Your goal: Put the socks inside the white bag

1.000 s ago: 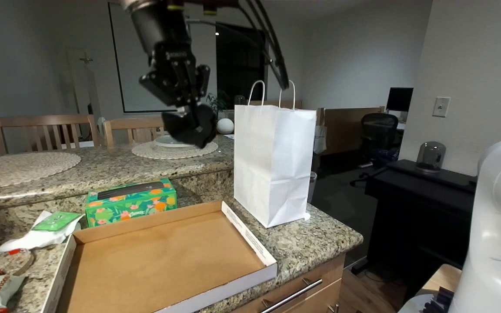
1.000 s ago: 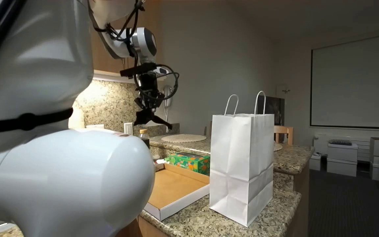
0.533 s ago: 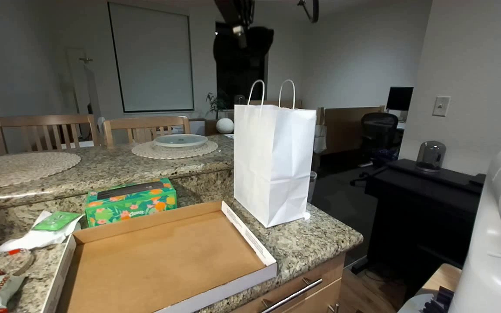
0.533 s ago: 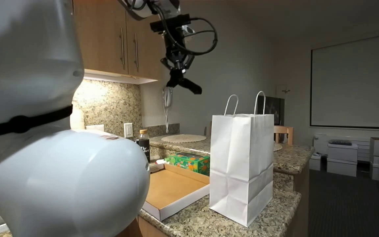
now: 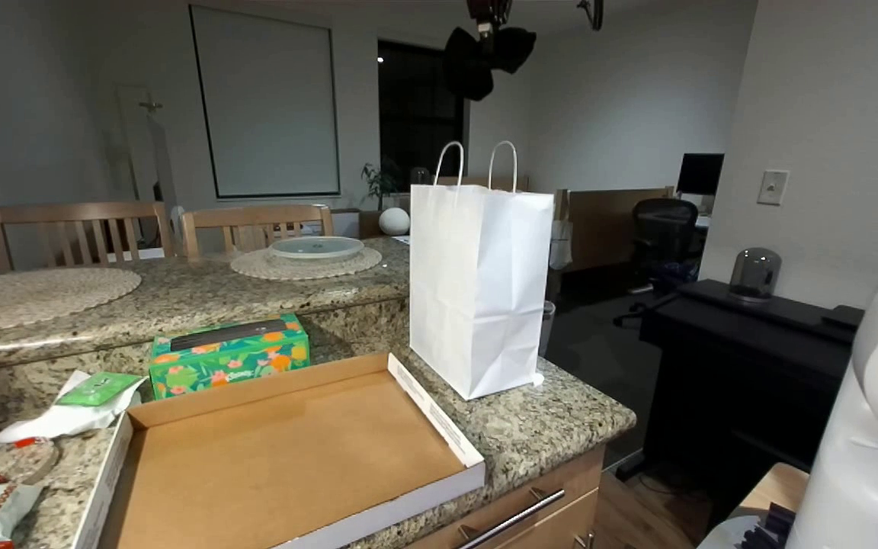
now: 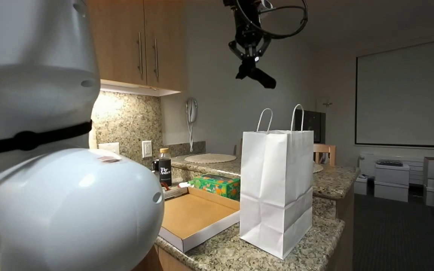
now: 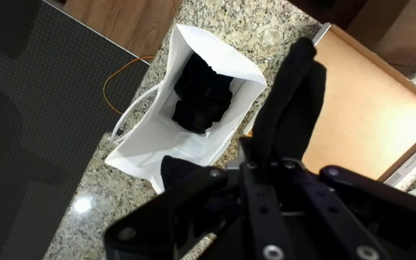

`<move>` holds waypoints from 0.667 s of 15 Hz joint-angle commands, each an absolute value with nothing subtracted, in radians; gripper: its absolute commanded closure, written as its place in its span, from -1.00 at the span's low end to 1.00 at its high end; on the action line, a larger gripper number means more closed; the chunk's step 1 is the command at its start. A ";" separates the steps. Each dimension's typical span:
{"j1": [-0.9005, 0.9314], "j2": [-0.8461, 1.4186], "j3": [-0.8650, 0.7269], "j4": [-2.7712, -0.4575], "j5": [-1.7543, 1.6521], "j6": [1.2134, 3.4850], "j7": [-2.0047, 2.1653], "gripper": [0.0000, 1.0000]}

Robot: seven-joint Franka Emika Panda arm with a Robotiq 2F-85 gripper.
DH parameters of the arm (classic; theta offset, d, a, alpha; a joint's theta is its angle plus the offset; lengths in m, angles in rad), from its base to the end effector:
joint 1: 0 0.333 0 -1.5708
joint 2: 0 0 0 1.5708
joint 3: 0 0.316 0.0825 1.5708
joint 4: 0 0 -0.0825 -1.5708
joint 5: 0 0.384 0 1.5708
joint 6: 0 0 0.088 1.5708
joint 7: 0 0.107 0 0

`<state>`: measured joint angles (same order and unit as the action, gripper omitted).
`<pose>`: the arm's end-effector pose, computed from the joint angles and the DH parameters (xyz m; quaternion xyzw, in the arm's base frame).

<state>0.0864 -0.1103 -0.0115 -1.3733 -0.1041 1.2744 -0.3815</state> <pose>0.4769 0.0220 0.7458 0.9763 0.2109 -0.0019 0.0493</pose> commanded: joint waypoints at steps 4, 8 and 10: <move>0.013 0.043 -0.046 -1.308 0.003 1.244 -0.421 0.88; -0.026 0.106 -0.050 -1.260 0.063 1.229 -0.393 0.90; -0.018 0.121 -0.059 -1.250 0.077 1.224 -0.388 0.34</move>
<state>-0.0106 0.0918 -0.0557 -1.2975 0.0372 1.2669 -0.3953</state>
